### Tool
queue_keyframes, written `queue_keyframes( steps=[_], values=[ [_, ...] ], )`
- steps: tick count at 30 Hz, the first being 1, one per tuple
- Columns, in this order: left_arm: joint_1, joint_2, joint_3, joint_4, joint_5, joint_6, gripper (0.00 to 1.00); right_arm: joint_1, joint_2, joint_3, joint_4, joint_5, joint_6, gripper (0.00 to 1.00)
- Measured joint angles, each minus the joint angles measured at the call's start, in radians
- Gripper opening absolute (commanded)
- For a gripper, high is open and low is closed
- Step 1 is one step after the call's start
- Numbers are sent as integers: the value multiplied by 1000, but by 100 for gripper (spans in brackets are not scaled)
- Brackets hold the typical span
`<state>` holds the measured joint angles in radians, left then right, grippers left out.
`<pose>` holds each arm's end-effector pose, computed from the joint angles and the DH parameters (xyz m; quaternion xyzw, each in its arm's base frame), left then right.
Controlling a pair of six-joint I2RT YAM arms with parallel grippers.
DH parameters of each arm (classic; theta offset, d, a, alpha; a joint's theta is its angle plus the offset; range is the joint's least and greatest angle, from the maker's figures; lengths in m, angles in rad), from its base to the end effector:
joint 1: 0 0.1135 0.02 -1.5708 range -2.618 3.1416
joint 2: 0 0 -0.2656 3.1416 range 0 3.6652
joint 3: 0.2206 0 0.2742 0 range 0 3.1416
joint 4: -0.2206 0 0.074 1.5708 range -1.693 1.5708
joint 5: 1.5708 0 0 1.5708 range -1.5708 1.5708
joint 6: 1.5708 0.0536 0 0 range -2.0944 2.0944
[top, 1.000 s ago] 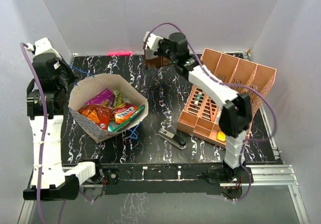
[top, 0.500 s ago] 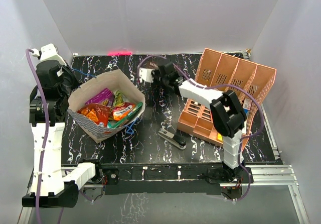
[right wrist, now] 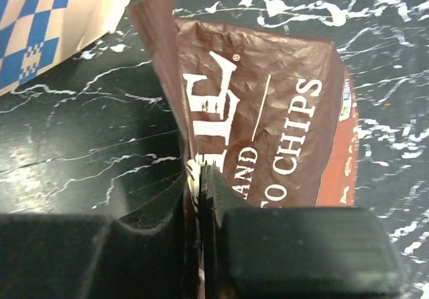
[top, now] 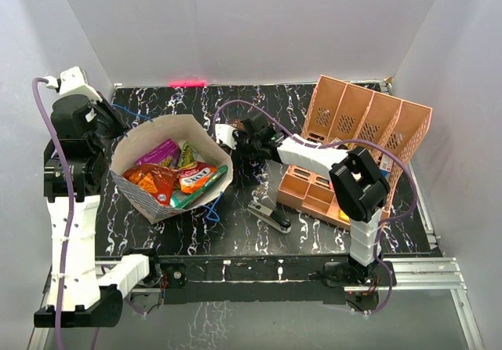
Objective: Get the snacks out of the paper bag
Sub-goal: Place the snack at the center of the board.
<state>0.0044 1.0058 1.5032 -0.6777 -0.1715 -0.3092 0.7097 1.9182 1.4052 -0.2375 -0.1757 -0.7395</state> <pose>0.2090 0.0101 0.4955 -0.1737 0.7471 -0.0319 0.6408 0.3472 0.3106 0.1977 -0.6317 0.6608 0.0745 0.3984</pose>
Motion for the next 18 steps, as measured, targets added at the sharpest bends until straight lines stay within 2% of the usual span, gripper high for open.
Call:
queue_keyframes(
  steps=[5,8,14,18],
  values=[
    [0,-18,-11,4,11,-32,0,-20,11,15,-78,-94,95,35],
    [0,-20,-13,4,14,-43,0,-34,-6,-13,-96,-137,154,51],
    [0,-39,-47,4,26,-66,0,-59,-30,-53,-116,-185,305,56],
    [0,-66,-94,-11,40,-97,0,-67,-97,-153,-84,-221,409,68]
  ],
)
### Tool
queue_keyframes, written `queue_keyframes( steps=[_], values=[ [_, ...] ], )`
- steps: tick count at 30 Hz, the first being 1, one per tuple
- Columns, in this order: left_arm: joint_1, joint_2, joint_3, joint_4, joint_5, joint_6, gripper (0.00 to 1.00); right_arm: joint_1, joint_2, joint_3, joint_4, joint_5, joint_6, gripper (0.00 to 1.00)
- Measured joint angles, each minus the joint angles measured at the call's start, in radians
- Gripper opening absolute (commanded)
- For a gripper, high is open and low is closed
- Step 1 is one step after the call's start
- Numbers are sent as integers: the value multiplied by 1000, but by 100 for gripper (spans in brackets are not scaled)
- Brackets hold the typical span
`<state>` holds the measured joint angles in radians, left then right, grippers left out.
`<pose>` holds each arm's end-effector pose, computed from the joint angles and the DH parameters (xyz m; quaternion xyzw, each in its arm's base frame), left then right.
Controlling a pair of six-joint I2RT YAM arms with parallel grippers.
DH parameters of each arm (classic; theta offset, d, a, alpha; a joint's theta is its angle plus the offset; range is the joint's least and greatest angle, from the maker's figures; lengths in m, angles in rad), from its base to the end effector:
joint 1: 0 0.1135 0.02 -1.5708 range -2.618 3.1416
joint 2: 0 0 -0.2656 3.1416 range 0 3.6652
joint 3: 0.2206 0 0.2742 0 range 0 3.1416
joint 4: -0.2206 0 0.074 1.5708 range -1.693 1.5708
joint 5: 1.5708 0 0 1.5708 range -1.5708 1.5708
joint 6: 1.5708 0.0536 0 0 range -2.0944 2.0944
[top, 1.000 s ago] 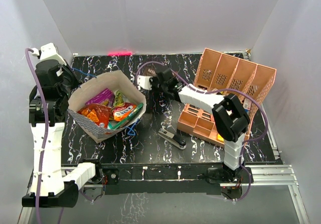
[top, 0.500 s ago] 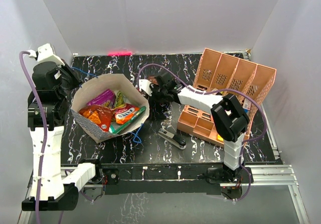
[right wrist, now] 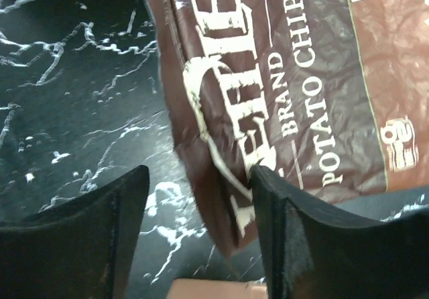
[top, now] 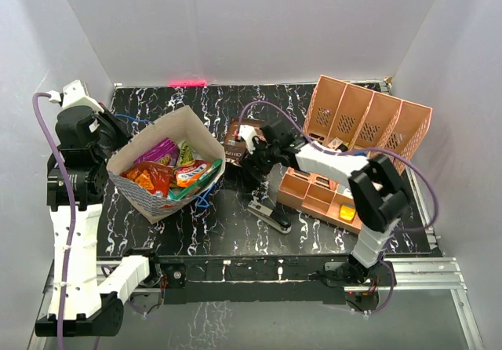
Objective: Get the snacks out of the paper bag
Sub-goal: Place the snack at the center of the board, then take out the snack from the paper bag.
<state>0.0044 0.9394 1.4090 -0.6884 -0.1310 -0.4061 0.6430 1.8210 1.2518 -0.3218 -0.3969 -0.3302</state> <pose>0.1987 0.0079 0.4749 -0.1987 0.7537 -0.0745 0.6220 0.3246 0.2691 0.1812 -0.4903 0.7863 0.2345 0.2939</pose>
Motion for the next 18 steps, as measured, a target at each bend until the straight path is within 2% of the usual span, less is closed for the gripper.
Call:
queue_keyframes(
  steps=[2,7,11,15,18],
  values=[
    [0,-1,-1,-4,8,-13,0,0,-80,-79,39,-3,50,73],
    [-3,8,32,-18,11,-28,0,0,-322,-160,83,3,134,73],
    [-5,24,87,-13,18,-34,0,0,-452,-138,97,16,151,74],
    [-6,24,95,1,59,-47,0,12,-513,-73,85,0,134,69],
    [-7,26,93,5,97,-66,0,88,-526,4,77,-13,83,67]
  ],
)
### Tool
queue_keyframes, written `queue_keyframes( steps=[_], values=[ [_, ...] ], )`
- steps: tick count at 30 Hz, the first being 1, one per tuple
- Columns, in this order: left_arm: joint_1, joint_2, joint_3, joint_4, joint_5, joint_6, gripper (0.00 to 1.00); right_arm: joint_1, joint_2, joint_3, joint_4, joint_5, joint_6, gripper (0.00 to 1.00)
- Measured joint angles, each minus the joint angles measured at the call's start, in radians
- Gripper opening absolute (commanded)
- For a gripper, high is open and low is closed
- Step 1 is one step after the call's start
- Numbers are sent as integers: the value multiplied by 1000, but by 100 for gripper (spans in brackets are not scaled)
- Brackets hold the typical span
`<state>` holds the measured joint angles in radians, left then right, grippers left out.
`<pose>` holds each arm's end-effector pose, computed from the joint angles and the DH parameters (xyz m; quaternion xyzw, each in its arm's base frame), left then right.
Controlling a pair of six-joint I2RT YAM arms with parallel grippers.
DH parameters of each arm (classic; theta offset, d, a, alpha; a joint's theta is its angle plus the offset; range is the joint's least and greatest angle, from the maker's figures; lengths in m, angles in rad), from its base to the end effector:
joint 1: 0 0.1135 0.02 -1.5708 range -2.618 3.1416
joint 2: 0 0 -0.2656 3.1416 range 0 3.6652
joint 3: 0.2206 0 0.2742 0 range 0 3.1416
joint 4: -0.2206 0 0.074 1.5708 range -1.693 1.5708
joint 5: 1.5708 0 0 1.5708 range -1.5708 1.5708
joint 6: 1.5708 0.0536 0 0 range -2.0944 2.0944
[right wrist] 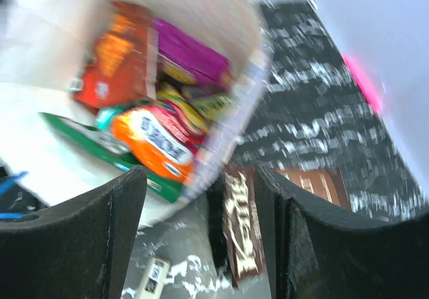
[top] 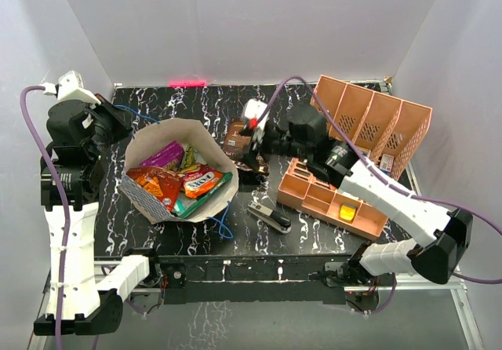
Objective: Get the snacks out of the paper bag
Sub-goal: Take out the snack from the paper bag.
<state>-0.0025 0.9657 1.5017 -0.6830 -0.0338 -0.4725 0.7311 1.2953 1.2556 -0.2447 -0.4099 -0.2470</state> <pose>0.1945 0.0013 0.5015 -0.1870 0.7336 -0.1412 0.6379 0.2356 0.2400 0.3839 -0.4758 0.6343 0.2989 0.5311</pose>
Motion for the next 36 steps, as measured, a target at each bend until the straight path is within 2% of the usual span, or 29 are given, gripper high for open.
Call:
queue_keyframes(
  steps=[7,10,16,26,30,34,36],
  values=[
    [0,7,-10,16,63,-43,0,391,-15,30,-69,39,-296,66],
    [0,8,-13,19,82,-60,0,482,16,36,-118,72,-414,61],
    [-2,6,-13,23,91,-71,0,486,195,143,-248,205,-581,55],
    [-14,5,-13,24,98,-71,0,486,362,196,-365,333,-749,57],
    [-15,1,-13,25,104,-71,0,484,407,209,-358,340,-777,49],
    [-19,-2,-13,27,104,-70,0,468,457,212,-343,326,-804,34],
    [-22,-2,-13,27,103,-69,0,458,487,220,-336,324,-814,32]
  ],
)
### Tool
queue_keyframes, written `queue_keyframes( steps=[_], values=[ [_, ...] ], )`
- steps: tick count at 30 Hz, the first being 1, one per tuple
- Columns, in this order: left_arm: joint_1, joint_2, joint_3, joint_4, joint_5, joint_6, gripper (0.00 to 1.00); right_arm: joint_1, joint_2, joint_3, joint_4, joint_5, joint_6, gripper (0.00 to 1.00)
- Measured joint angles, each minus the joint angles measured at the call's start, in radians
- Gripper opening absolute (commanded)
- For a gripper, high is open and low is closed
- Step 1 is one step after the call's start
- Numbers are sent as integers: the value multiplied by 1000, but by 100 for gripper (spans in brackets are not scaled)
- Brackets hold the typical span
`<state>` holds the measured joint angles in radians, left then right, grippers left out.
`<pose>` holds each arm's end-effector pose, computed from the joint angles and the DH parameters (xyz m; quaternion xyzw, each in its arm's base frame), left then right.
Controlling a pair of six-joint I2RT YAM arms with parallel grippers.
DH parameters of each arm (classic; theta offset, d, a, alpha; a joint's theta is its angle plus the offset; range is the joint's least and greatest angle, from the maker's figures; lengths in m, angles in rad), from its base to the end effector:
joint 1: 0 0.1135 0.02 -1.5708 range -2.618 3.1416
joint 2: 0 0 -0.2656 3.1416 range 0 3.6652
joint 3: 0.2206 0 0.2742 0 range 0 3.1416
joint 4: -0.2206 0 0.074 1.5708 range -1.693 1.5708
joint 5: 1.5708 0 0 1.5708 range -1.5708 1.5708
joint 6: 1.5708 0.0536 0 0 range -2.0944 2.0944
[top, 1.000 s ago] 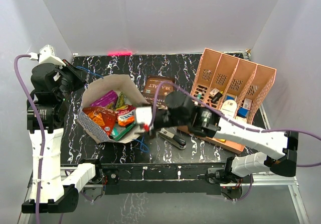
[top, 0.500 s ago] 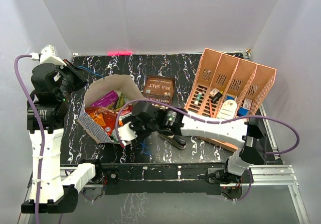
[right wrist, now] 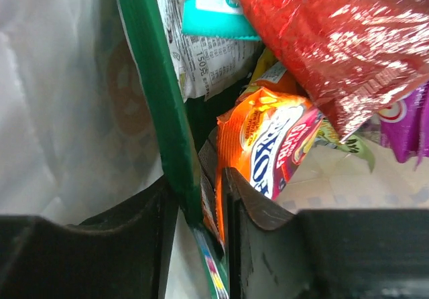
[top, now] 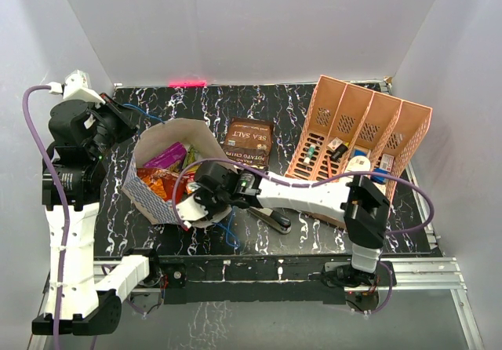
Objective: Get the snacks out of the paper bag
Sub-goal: Take out the snack from the paper bag.
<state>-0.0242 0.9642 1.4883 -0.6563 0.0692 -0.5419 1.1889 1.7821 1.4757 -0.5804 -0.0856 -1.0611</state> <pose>0.1964 -0.0085 0.5008 -0.1704 0.7326 -0.2089 0.6250 0.1558 0.4002 0.2510 -0.8554 0.3929 0.0616 0.3318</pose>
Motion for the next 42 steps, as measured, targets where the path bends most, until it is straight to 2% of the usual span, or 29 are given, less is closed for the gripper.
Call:
queue_keyframes(
  steps=[4,8,14,34,42],
  values=[
    [-6,0,0,-2,-6,6,0,-15,46,8,8,0,-13,18],
    [-10,-1,0,-3,-10,8,0,-18,50,14,7,0,-11,8],
    [-11,-1,0,-8,-34,20,0,-21,42,50,18,-10,16,7],
    [-13,14,12,-23,-86,70,0,-27,-142,142,143,-6,184,7],
    [-13,17,12,-23,-99,71,0,-32,-145,257,145,11,312,7]
  ],
)
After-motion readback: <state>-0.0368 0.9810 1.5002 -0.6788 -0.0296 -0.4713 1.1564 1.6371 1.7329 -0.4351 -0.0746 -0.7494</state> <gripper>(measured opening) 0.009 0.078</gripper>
